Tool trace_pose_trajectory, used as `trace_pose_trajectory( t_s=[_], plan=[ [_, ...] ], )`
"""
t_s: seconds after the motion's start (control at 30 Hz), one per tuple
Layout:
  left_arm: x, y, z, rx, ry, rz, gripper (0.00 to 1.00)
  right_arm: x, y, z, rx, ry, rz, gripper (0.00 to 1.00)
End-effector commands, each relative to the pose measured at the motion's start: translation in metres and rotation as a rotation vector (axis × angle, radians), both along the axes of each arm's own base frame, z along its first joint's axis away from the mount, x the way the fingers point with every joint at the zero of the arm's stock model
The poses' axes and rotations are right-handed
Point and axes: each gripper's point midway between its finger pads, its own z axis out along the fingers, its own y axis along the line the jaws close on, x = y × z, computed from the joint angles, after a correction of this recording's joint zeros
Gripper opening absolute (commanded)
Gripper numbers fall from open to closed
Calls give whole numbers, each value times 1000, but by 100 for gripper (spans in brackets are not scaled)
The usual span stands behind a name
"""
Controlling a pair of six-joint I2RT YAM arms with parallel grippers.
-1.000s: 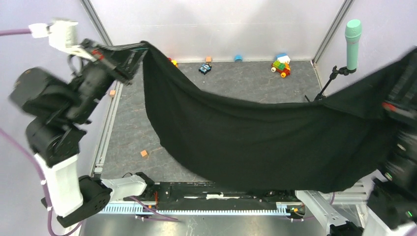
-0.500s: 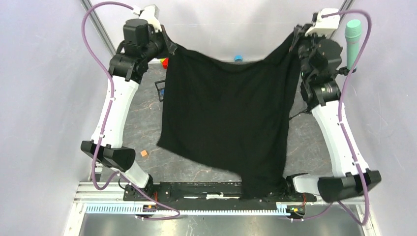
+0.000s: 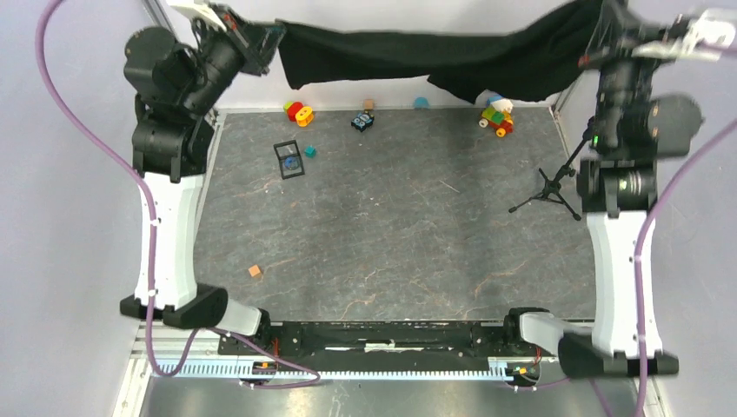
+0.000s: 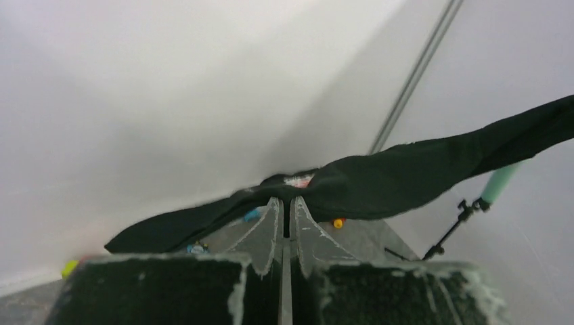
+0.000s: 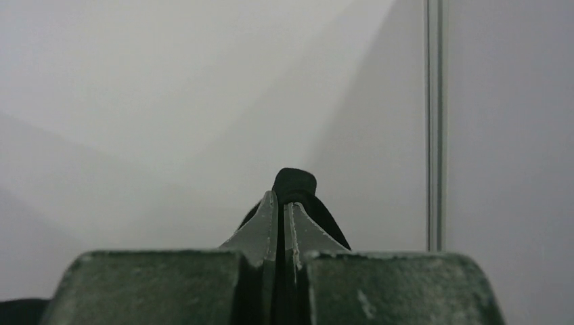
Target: Pin the brooch onto the clothing
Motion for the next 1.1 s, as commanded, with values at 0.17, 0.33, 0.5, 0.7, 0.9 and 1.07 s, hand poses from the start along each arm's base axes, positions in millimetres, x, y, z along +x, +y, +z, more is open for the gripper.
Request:
trace_pose_trajectory(
  t_s=[0.17, 0.33, 0.5, 0.7, 0.9, 1.07],
  plan=[
    [-65, -6, -215, 1, 433, -103, 2, -85, -5, -245, 175, 423, 12, 0],
    [-136, -3, -338, -42, 753, -144, 2, -139, -20, -360, 308, 675, -89, 5],
    [-206, 7, -398, -15, 987, -153, 74, -176, -22, -398, 358, 766, -119, 65],
    [-222, 17, -384, 14, 929, -128, 100, -199, -40, -378, 345, 703, -211, 96],
    [-211, 10, -372, 31, 892, -171, 100, -186, -34, -365, 257, 714, -180, 98],
    [-195, 3, -379, 6, 900, -190, 100, -157, -9, -400, 170, 879, -55, 96]
  ],
)
